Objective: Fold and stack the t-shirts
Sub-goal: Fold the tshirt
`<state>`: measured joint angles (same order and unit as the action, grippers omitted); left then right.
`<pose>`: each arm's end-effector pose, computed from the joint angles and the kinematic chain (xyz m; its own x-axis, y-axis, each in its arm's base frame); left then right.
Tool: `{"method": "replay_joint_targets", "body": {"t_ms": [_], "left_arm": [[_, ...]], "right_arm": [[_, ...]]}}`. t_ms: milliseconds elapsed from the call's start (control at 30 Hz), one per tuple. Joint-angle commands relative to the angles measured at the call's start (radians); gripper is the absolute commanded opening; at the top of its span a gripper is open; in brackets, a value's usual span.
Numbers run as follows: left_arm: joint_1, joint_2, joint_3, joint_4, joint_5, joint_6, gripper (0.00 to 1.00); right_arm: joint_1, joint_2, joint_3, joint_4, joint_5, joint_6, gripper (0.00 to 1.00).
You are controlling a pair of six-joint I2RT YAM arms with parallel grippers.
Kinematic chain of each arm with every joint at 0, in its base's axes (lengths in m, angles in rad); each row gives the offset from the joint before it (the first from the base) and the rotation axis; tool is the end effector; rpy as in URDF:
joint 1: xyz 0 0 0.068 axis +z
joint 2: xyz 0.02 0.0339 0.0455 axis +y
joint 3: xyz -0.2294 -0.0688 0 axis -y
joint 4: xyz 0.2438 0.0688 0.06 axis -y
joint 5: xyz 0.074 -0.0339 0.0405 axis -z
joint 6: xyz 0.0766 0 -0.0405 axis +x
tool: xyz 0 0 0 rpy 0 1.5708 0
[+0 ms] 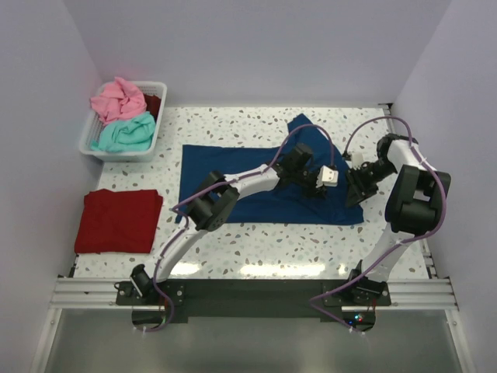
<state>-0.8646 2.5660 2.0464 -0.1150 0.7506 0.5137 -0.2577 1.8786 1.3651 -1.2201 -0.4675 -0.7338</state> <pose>0.3227 -0.4589 0.0923 0.1135 0.4207 -0.9001 0.9841 -0.1723 0.0435 0.3069 -0.0452 0.1241 -0.9083 -0.3789 -0.1774 -0.4176 0.7957 0.4388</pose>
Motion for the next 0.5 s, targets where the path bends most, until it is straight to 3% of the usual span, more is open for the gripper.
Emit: {"method": "replay_joint_targets", "body": {"t_ms": [0,233,467], "left_arm": [[0.01,-0.001,0.04,0.0,-0.002,-0.03,0.24],[0.024,-0.104,-0.118,0.201,0.027,-0.099,0.0],[0.029,-0.236,-0.271,0.362,0.053,-0.144,0.0]], "right_arm": [[-0.002,0.001,0.038,-0.028,-0.033,-0.018,0.44],[-0.002,0.004,0.042,-0.03,-0.039,-0.024,0.44],[-0.002,0.024,0.069,-0.019,-0.059,-0.019,0.46]]}}
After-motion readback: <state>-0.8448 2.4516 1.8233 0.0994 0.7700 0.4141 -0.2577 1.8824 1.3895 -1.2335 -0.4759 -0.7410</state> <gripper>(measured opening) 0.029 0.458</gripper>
